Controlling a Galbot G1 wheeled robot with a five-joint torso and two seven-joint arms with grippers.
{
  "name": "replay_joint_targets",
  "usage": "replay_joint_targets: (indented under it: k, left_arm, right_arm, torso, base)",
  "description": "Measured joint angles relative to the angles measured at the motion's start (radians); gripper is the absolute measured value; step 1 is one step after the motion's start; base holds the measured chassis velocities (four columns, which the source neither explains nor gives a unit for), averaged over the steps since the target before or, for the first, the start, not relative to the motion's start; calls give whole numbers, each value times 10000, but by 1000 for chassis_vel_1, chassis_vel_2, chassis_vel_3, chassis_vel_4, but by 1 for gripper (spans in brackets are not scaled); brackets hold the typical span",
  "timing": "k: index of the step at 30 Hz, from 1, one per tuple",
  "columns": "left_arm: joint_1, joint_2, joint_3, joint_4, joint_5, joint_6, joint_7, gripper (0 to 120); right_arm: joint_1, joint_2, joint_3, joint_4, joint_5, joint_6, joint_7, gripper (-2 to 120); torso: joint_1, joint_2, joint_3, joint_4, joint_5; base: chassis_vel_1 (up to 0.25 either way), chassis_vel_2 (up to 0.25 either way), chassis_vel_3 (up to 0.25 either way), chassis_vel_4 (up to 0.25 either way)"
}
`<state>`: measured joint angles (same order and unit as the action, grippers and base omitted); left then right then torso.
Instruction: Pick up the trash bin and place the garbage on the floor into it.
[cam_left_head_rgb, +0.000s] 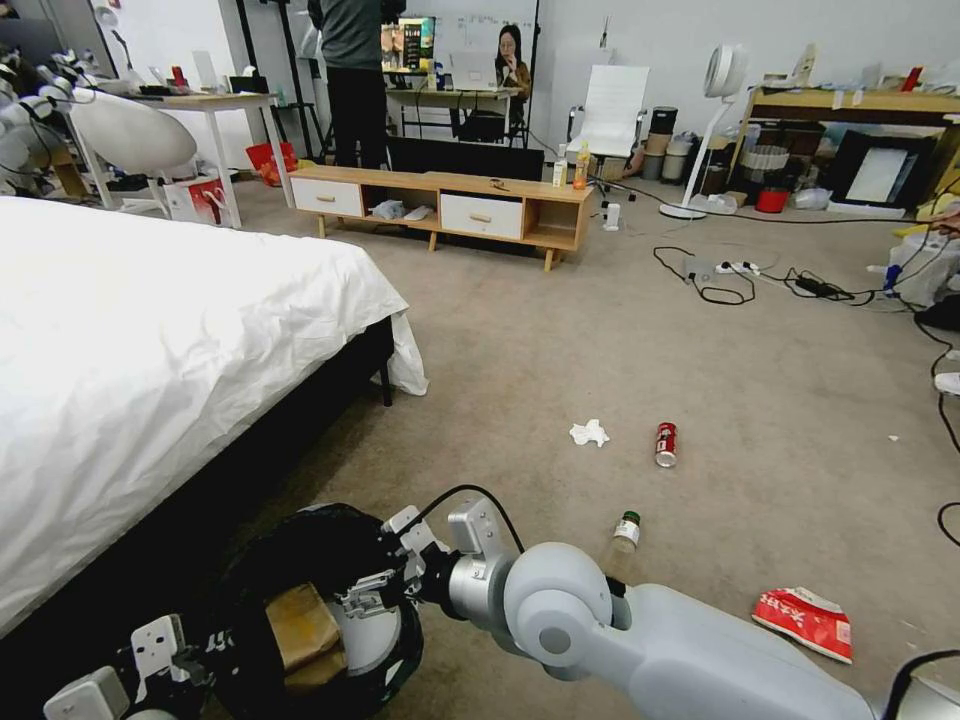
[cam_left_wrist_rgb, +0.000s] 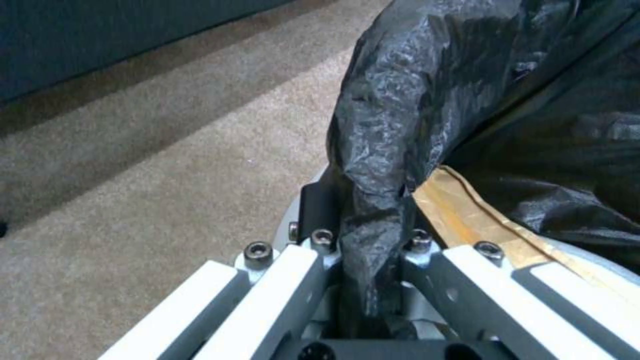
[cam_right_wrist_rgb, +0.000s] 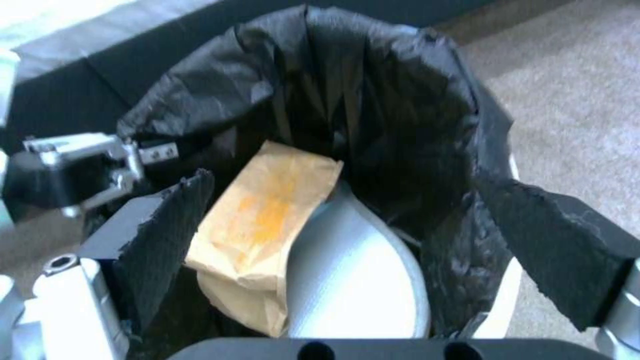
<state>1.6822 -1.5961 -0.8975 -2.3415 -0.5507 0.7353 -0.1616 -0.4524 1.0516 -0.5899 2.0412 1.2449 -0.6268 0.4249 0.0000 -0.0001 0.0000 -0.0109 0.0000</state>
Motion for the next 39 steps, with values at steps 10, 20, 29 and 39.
replay_joint_targets:
  k: [10, 20, 29, 39]
  left_arm:
    - [30, 53, -84, 22, 9, -1, 3, 2]
    - [100, 144, -126, -10, -32, 0, 9, 2]
    - [278, 136, -211, -157, -23, 0, 52, 2]
    - [349, 110, -63, -208, 86, 0, 87, 2]
  right_arm:
    - [-343, -834, 1704, 1526, 112, 94, 184, 100]
    - [-1594, -1658, 4771, 2392, -1389, 1997, -455, 100]
    - [-3224, -1934, 7917, 2524, -2991, 4714, -1418, 100]
    - [-6063, -1884, 11105, 2754, -4935, 6283, -1627, 100]
  torso:
    - [0, 1, 0, 0, 0]
    - [0, 0, 0, -2, 2]
    - [0, 1, 0, -1, 1]
    - [-1, 1, -1, -1, 0]
  base:
    - [0, 0, 0, 0]
    - [0, 0, 0, 0]
    - [0, 0, 0, 0]
    - [0, 0, 0, 0]
